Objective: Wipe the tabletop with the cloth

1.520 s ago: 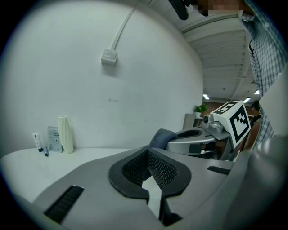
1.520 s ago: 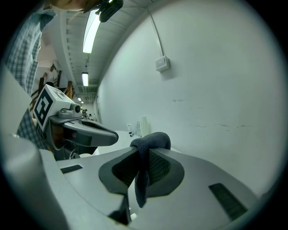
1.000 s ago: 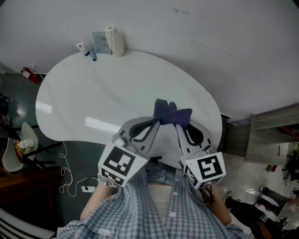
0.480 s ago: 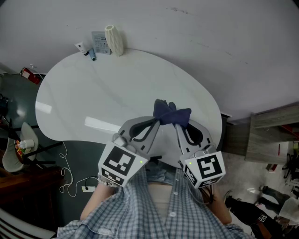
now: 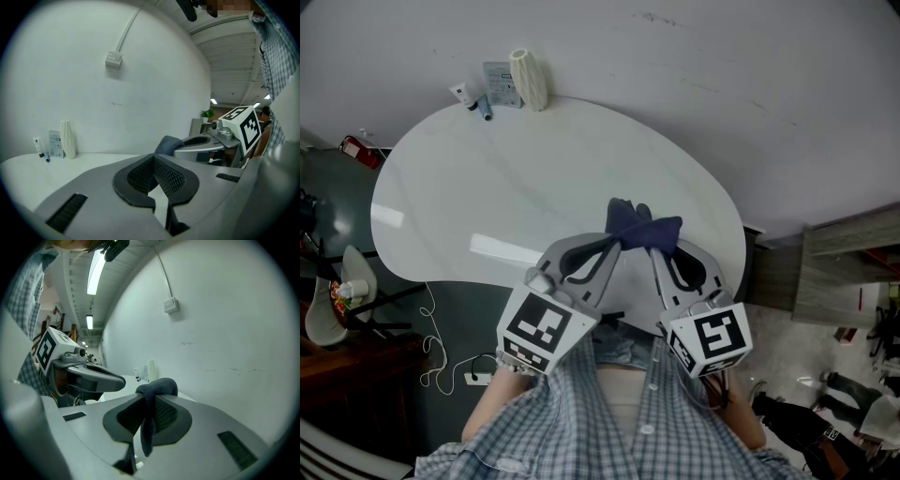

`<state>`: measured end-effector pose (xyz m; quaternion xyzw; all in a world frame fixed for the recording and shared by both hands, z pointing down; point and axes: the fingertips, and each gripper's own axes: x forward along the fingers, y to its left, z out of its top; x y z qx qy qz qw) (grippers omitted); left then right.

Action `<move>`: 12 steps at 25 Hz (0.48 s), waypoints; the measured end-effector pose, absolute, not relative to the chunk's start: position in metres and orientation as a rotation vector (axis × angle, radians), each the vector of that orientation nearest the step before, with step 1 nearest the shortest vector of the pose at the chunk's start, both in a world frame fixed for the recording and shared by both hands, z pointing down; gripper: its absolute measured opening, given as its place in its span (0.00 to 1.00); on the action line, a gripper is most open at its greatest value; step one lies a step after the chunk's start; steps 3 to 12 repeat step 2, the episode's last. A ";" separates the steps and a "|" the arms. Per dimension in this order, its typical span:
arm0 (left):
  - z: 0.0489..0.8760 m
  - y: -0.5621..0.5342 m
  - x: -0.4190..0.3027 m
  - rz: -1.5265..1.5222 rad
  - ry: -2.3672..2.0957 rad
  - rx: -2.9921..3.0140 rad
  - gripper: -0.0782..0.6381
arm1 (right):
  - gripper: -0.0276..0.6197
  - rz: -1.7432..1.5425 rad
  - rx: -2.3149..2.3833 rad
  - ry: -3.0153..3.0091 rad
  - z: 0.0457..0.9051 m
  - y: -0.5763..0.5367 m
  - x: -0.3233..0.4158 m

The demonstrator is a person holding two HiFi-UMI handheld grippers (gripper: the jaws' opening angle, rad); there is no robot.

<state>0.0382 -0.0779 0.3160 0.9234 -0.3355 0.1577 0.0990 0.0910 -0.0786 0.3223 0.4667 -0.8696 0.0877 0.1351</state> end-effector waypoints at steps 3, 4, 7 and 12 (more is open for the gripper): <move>0.316 -0.077 0.039 0.468 -0.990 2.734 0.12 | 0.08 0.253 1.351 -2.521 0.322 -0.077 0.091; 0.316 -0.077 0.039 0.468 -0.990 2.734 0.12 | 0.08 0.253 1.351 -2.521 0.322 -0.077 0.091; 0.316 -0.077 0.039 0.468 -0.990 2.734 0.12 | 0.08 0.253 1.351 -2.521 0.322 -0.077 0.091; 0.316 -0.077 0.039 0.468 -0.990 2.734 0.12 | 0.08 0.253 1.351 -2.521 0.322 -0.077 0.091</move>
